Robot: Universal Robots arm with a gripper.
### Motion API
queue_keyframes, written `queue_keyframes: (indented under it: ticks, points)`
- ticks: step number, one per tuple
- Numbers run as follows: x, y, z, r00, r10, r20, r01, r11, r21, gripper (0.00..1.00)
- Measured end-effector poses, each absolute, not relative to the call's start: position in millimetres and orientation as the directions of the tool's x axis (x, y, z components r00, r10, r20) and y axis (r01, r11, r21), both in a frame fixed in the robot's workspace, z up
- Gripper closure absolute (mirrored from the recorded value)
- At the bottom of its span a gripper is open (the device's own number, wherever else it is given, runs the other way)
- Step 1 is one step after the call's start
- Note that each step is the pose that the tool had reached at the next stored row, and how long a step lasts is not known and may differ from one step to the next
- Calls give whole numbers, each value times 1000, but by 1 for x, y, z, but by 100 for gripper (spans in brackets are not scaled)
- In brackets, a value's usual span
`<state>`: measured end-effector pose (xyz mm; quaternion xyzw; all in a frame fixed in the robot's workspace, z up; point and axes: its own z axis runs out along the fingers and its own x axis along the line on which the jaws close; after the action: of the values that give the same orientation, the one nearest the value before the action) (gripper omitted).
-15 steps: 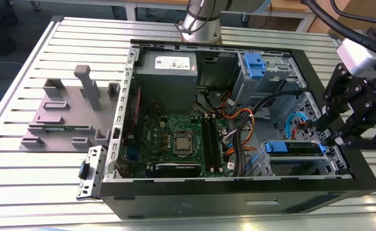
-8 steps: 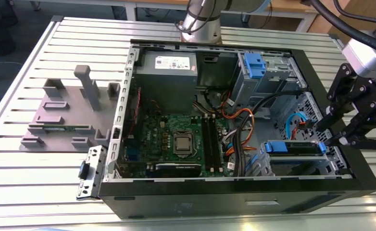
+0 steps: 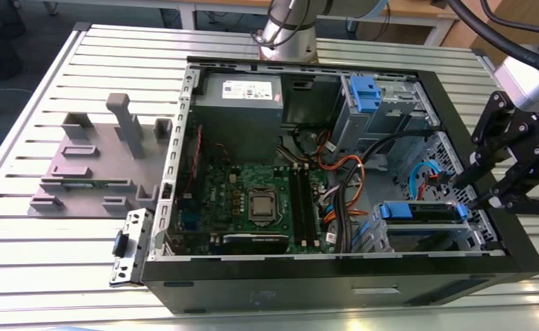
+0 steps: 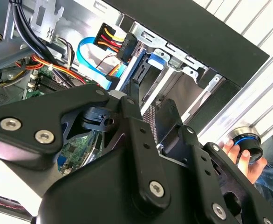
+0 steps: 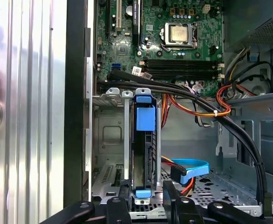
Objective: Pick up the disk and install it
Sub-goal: 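Insert the first disk wire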
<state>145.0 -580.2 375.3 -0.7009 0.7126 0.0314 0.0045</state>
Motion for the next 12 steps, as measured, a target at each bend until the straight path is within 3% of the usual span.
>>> queue_keyframes:
  ticks: [12]
  points:
    - [151,-580,375,-18,-999,-50,-999,16,38,58]
